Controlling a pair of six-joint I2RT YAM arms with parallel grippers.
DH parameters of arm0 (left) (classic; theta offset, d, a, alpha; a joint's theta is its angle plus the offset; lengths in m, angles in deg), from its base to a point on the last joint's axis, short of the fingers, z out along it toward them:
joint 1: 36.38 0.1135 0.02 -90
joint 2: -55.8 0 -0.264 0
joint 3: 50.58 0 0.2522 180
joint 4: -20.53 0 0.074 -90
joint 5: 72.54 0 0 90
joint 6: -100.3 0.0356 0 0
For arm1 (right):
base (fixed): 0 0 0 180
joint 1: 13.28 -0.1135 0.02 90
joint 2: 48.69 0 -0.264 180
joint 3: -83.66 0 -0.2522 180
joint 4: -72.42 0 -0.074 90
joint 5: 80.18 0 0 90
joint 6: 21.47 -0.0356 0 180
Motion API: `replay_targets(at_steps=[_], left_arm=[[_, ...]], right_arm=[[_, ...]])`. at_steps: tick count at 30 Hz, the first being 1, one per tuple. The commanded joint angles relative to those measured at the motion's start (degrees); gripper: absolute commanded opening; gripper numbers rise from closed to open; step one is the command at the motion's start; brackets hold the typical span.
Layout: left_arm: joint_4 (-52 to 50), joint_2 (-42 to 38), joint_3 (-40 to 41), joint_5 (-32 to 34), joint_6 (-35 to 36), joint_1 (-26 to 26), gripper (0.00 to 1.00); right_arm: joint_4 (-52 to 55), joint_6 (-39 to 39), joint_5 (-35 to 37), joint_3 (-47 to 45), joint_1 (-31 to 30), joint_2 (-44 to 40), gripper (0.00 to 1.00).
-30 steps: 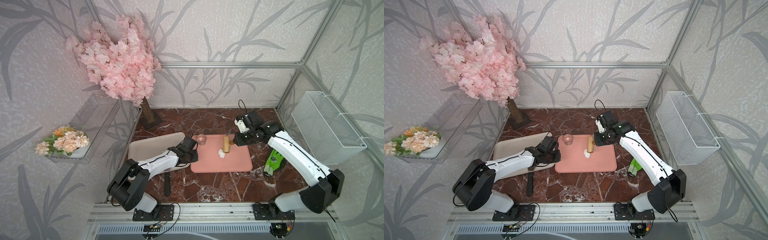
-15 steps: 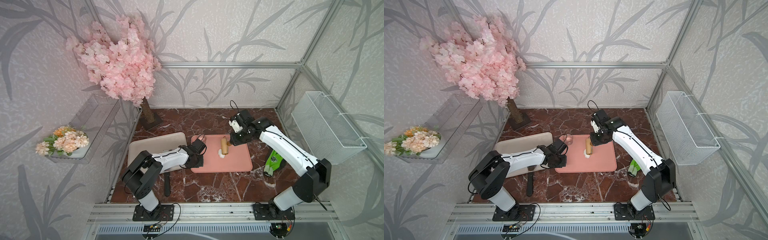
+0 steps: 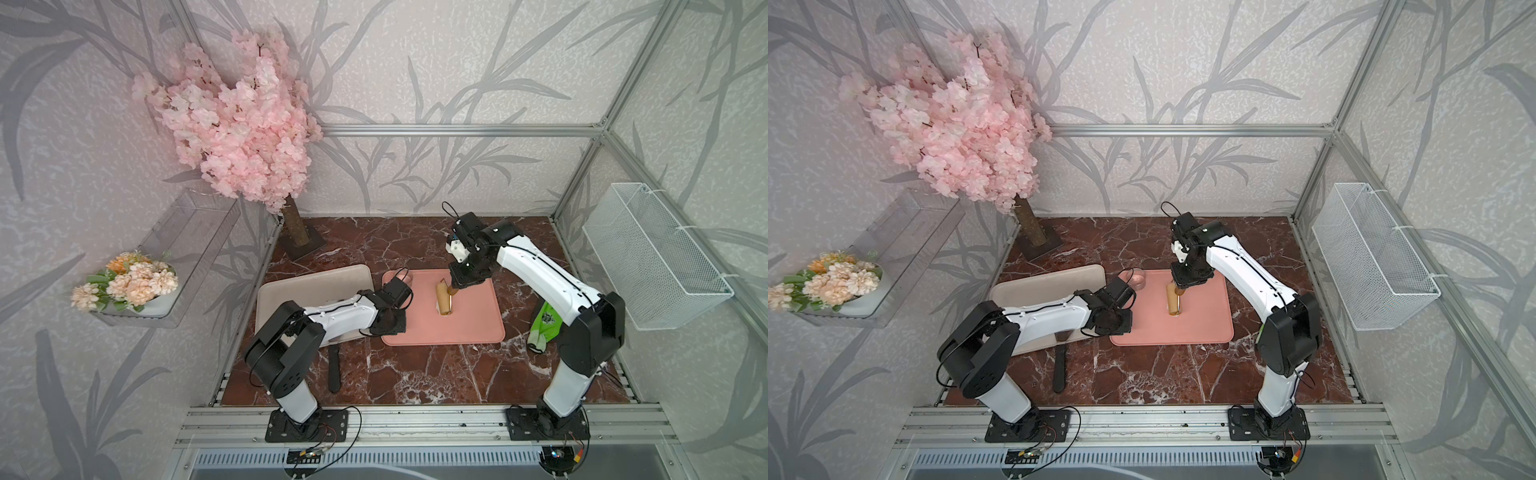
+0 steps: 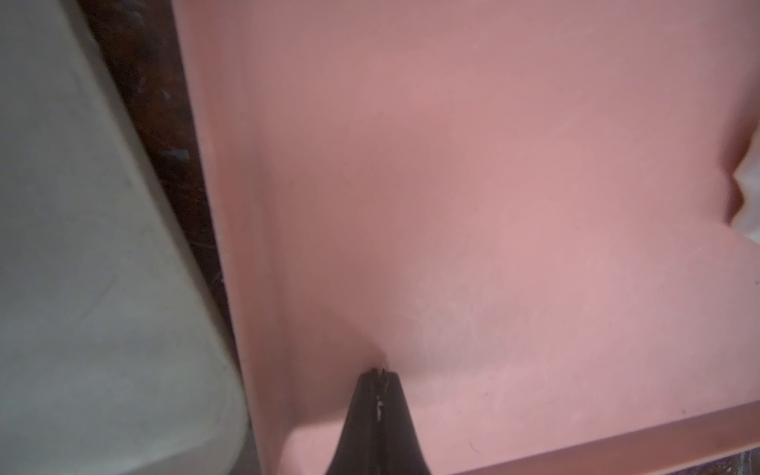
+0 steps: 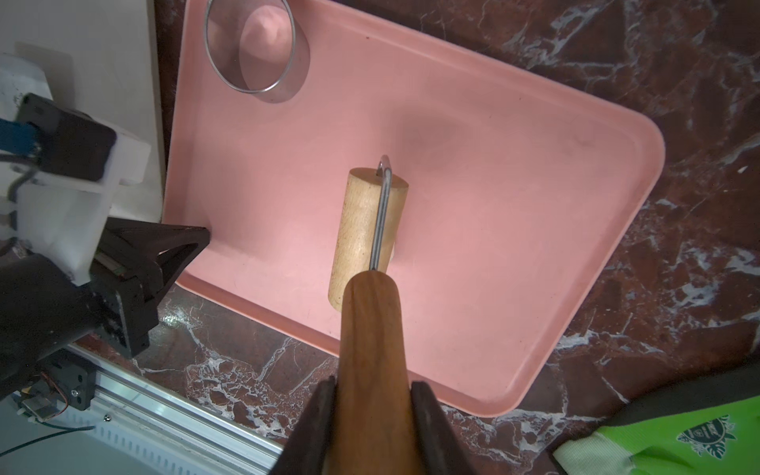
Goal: Roll out the dumpling wrappers from the dough
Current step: Flatten out the dough on the work surface.
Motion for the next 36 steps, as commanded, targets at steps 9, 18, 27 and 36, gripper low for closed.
replay_targets(at_steps=[9,18,27,36], left_arm=[[-0.2,1.9,1.7,0.0,-0.2,-0.3,0.0],[0.9,1.8,2.7,-0.4,-0.2,-0.3,0.0],[1.4,2.1,2.9,-1.0,-0.2,-0.3,0.0],[1.5,1.9,2.7,-1.0,-0.3,-0.3,0.0]], right_arm=[[5.5,1.2,4.8,1.3,-1.7,6.4,0.0],[4.6,0.2,4.8,-0.5,-2.0,7.1,0.0],[8.5,-1.6,-3.6,17.5,-2.1,2.1,0.0],[13.1,1.4,5.7,17.4,-2.2,3.4,0.0]])
